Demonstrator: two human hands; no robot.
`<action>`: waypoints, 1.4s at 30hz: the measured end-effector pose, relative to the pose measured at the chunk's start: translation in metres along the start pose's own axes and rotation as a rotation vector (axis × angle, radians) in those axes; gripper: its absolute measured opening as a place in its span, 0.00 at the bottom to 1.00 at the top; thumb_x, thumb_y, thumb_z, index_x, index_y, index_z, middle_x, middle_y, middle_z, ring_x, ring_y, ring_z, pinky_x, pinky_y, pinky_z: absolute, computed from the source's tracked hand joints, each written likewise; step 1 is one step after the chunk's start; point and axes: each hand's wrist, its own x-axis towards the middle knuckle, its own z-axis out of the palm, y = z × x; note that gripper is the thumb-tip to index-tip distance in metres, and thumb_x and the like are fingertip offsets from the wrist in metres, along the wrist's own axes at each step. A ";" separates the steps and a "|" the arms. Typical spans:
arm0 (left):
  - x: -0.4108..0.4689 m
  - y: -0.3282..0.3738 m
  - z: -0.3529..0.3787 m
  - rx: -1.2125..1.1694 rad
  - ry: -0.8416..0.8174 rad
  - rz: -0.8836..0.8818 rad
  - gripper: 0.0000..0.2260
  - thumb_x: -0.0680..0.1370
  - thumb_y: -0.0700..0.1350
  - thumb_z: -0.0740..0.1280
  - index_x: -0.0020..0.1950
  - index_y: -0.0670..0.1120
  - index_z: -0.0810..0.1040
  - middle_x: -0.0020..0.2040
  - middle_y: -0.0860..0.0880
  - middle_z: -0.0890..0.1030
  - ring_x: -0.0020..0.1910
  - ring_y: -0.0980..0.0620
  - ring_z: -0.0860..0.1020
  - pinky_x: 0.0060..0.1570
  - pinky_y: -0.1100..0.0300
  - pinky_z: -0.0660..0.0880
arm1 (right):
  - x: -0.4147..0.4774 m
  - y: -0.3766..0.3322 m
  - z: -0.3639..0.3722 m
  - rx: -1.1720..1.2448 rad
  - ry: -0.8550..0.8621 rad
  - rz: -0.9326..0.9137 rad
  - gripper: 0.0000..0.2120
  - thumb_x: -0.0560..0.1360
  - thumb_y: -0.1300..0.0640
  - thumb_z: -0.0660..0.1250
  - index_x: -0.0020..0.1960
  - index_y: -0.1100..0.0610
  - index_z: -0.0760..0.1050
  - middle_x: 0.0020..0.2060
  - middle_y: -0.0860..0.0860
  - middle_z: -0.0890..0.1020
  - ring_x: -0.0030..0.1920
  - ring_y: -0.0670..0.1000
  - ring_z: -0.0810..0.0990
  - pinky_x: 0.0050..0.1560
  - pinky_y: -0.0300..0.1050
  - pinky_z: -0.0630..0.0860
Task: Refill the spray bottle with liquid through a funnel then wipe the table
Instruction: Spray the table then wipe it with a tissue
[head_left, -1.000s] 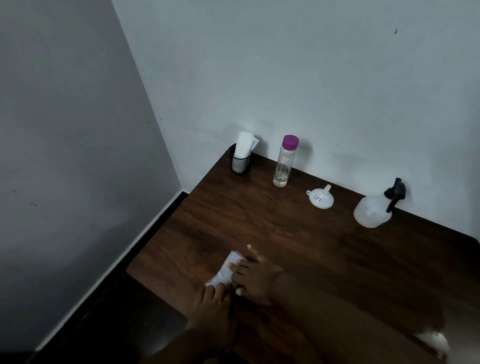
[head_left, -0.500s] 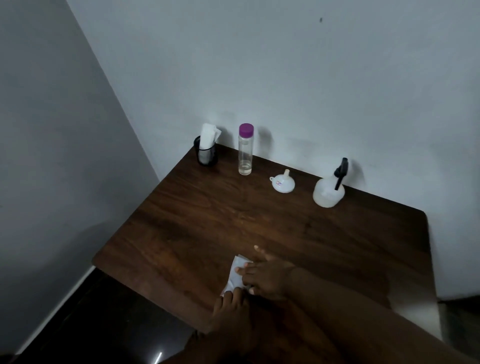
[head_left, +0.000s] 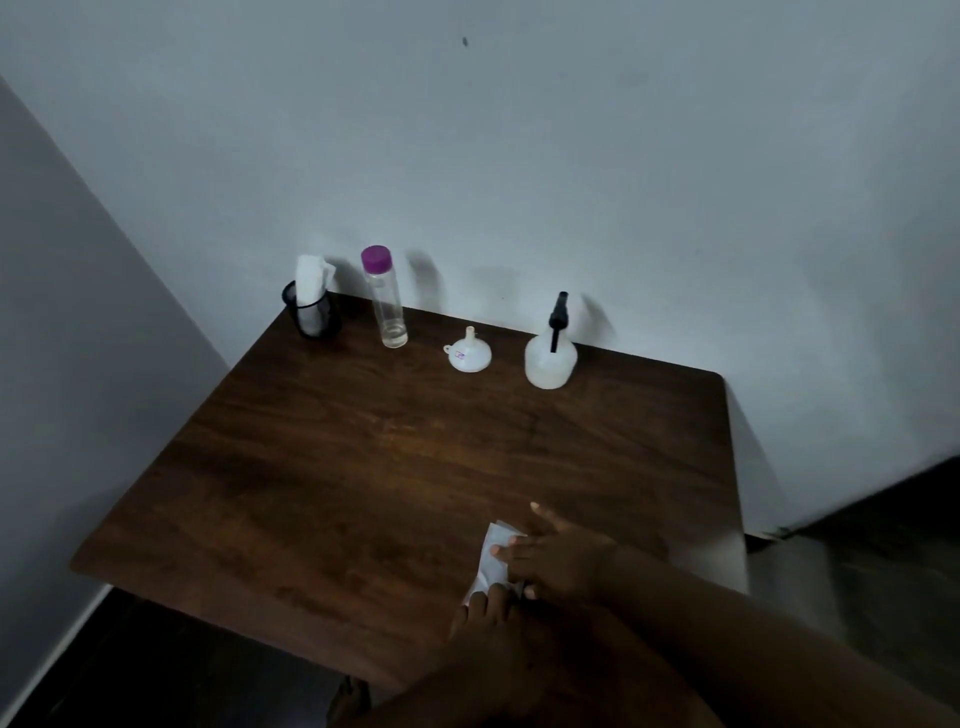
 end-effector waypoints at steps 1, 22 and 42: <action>0.002 0.008 0.008 0.024 -0.003 -0.009 0.22 0.60 0.68 0.58 0.41 0.55 0.79 0.38 0.55 0.78 0.36 0.54 0.79 0.31 0.60 0.78 | -0.010 0.003 0.005 0.017 -0.002 0.016 0.24 0.84 0.48 0.54 0.78 0.53 0.62 0.80 0.49 0.57 0.81 0.50 0.51 0.76 0.66 0.34; -0.001 0.073 0.012 -0.005 -0.273 0.168 0.36 0.70 0.59 0.61 0.78 0.53 0.63 0.77 0.50 0.60 0.75 0.42 0.64 0.71 0.44 0.65 | -0.139 -0.032 0.132 0.258 0.291 0.450 0.21 0.72 0.35 0.53 0.51 0.35 0.82 0.59 0.36 0.82 0.56 0.36 0.82 0.52 0.40 0.81; 0.004 0.071 0.004 -0.468 -0.390 0.027 0.38 0.71 0.50 0.66 0.79 0.44 0.58 0.78 0.45 0.60 0.76 0.47 0.63 0.74 0.57 0.62 | -0.088 -0.109 0.132 0.519 0.590 0.981 0.18 0.69 0.46 0.56 0.42 0.48 0.84 0.38 0.44 0.82 0.35 0.43 0.82 0.36 0.30 0.75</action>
